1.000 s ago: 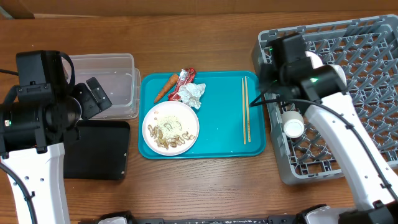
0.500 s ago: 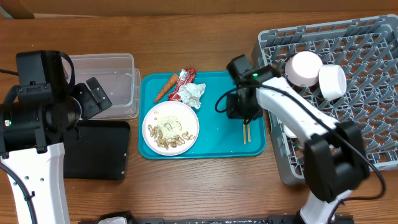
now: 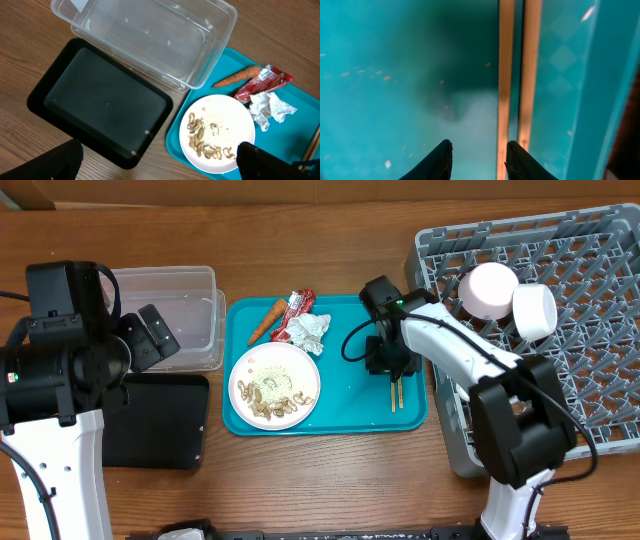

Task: Sort waste into correct bins and load items into the dishwasher
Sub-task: 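Move the right gripper to the chopsticks and grasp one, then lift the chopstick and drop it into the rack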

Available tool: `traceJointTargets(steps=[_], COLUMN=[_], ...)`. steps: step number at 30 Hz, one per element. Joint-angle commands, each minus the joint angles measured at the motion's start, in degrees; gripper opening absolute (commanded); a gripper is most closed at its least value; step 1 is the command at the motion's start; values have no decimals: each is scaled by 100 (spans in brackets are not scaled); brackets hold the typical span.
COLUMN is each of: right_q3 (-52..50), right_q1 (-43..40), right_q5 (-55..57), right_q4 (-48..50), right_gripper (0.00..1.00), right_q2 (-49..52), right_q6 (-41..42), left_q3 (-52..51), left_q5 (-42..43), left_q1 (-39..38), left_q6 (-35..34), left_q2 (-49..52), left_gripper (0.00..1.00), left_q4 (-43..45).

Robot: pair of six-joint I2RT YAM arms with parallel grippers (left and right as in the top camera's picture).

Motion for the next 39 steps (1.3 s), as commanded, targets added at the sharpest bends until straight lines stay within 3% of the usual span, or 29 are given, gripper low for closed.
traceJointTargets(steps=[1,4,6,12,22,26,39], right_q3=[33,33,33,208,885,905,896], right_q1=[-4,-4,-4,-4,-181,-529,-1528], right_q5=[85,61,-70,-153,417,793,1099], right_q4=[55,59,61,-258,-525,-485,140], right_gripper=[37,34,22,4,4,4,4], right_q2=[295,428,444,350,-1185,-1700,-1311], right_q6=[26,26,0,-15,-258,-802,-2739], left_q3=[57,57,57,57,57,57,57], left_q5=[-13,-13,-13,-13,-13,-13,-13], left_q1=[26,26,26,26,26,26,26], left_q6=[-79,-79,-79,-79,-79,-79,-79], left_q2=[17,17,17,17,17,17,17], left_gripper=[100,100,100,100,100,100,100], left_q4=[20,20,20,20,20,20,20])
